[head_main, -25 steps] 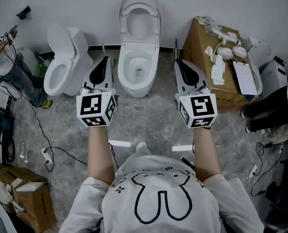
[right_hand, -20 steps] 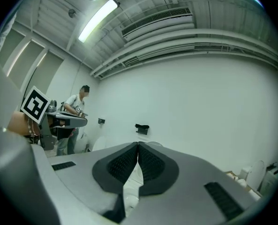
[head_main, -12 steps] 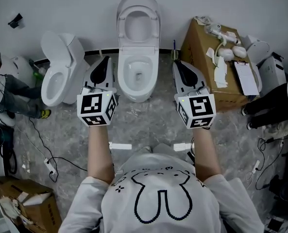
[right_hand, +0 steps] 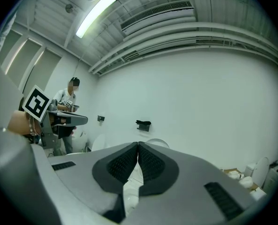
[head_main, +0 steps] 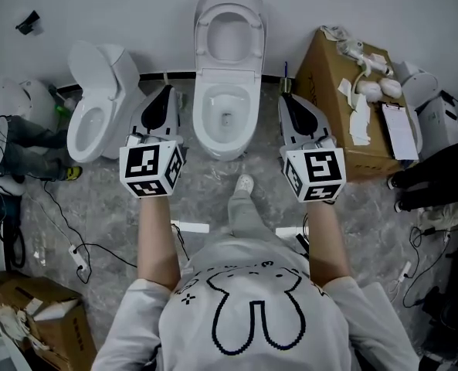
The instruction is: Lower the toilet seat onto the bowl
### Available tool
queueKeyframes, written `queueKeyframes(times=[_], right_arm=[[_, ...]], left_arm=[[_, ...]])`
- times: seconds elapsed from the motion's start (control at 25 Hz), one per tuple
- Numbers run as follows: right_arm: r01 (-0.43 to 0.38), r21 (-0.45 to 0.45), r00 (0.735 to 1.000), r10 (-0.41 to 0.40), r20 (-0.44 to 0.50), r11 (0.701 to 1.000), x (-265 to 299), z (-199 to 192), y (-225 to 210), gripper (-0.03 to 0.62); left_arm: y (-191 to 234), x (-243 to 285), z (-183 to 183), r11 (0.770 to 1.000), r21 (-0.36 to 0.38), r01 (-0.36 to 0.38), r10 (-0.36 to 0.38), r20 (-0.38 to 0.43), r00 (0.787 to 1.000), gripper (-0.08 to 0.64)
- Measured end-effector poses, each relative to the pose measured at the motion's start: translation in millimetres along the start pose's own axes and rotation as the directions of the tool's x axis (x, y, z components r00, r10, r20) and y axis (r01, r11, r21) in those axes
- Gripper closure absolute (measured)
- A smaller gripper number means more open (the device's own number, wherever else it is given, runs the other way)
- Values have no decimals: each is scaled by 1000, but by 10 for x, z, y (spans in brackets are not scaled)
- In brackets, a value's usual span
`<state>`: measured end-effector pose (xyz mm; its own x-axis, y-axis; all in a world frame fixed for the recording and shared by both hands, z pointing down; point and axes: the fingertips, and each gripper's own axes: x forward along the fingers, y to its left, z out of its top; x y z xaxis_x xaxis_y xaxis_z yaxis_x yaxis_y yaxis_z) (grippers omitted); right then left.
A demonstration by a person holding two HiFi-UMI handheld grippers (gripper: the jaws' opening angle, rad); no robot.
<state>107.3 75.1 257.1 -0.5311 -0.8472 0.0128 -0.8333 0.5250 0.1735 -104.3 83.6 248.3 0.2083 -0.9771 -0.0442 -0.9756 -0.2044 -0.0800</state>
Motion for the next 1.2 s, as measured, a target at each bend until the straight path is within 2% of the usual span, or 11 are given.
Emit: queueKeyframes(times=[0.48, 0.92, 1.2], right_arm=[[1, 18, 1000, -1, 2, 1000, 738, -99, -285, 565], [3, 32, 1000, -2, -13, 999, 1849, -173, -864, 565], [-6, 42, 999, 8, -50, 999, 2492, -382, -1233, 565]], left_arm=[[302, 694, -96, 1000, 7, -5, 5, -5, 1000, 551], [574, 1910, -176, 1000, 5, 17, -17, -29, 999, 551], [643, 2748, -328, 999, 2, 43, -43, -62, 997, 551]])
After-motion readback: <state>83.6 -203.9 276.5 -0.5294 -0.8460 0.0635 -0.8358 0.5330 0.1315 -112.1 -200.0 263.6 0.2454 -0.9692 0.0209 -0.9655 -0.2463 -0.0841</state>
